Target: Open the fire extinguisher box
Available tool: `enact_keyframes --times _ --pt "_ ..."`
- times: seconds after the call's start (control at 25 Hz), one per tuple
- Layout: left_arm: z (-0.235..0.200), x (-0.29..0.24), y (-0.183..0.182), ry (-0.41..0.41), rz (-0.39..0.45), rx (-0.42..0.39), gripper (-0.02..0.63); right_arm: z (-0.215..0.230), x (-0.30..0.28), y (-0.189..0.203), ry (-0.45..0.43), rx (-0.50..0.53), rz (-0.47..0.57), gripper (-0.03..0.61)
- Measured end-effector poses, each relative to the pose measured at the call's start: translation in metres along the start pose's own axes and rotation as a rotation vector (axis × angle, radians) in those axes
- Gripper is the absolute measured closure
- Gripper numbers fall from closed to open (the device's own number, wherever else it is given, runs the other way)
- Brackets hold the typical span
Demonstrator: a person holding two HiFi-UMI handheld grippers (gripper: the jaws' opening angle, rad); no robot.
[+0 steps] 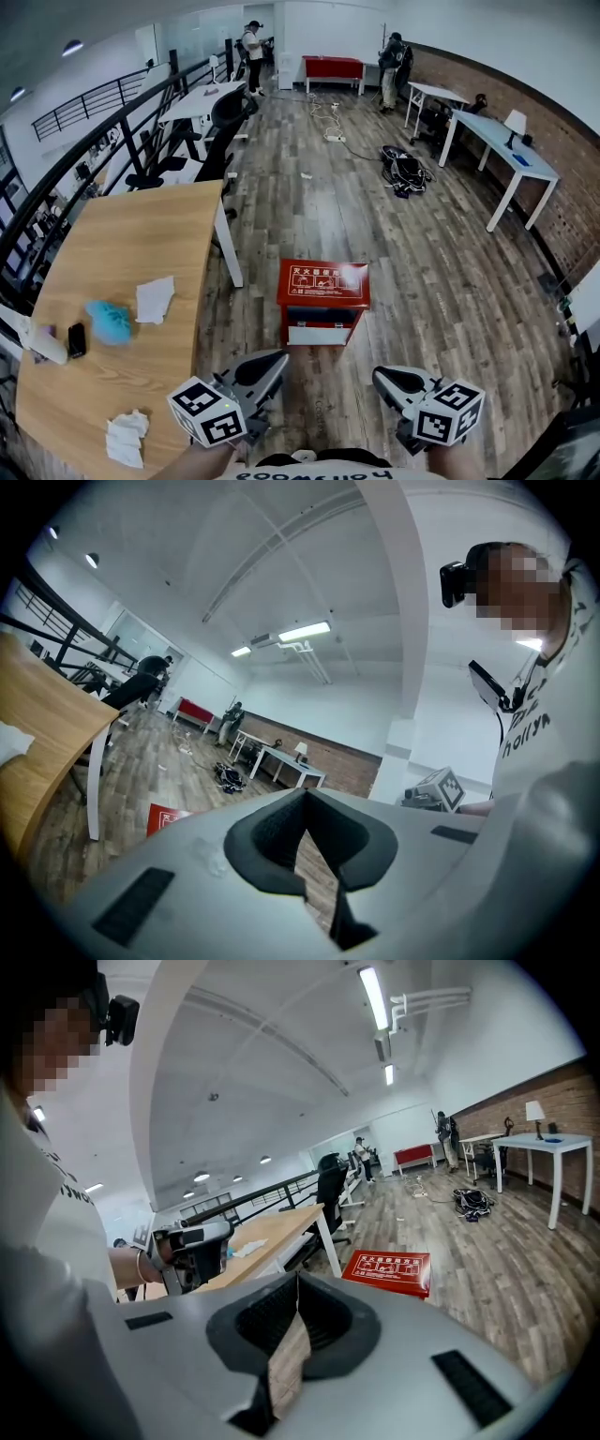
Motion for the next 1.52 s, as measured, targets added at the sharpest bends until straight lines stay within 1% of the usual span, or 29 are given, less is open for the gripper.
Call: enact_keyframes --times 0.24,0.36,0.48,0.68,0.84,1.04,1.2,1.32,1.44,1.52 --pt "-0.008 -0.018 0.002 0.012 -0.016 -0.006 0.608 0.016 -0.006 0.004 0.006 -0.037 0.004 0.569" --pt "-0.012 -0.031 0.004 0.004 -0.023 0.0 0.609 0.028 -0.011 0.004 -0.009 -0.048 -0.006 0.569" --pt "-0.021 -0.048 0.001 -0.012 -0.018 -0.005 0.608 0.049 -0.021 -0.002 -0.025 -0.05 -0.022 0.569" --pt "-0.041 -0.082 -0.014 -0.054 -0.01 -0.012 0.609 0.095 -0.046 -0.032 -0.058 -0.037 -0.021 0.569" --pt "-0.063 -0.11 -0.025 -0.095 0.009 0.007 0.608 0.13 -0.069 -0.055 -0.09 -0.027 -0.037 0.569" --pt "-0.085 -0.149 -0.034 -0.128 0.01 0.02 0.609 0.176 -0.092 -0.083 -0.109 -0.018 -0.068 0.569" --pt "-0.1 -0.177 -0.042 -0.159 0.033 0.021 0.609 0.21 -0.108 -0.111 -0.121 0.022 -0.053 0.569" --pt "-0.111 -0.195 -0.045 -0.182 0.05 0.013 0.609 0.231 -0.119 -0.13 -0.146 0.055 -0.055 0.569" --pt "-0.12 -0.207 -0.044 -0.208 0.085 0.014 0.609 0.246 -0.13 -0.14 -0.164 0.101 -0.057 0.569" --pt "-0.123 -0.214 -0.042 -0.21 0.087 0.012 0.609 0.252 -0.136 -0.143 -0.174 0.115 -0.055 0.569"
Point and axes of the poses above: the fingertips, and each gripper's own axes: x backward along the fingers, z to its right, y out of its underside, the point moved 10 cm from there along x, backward along the fingers
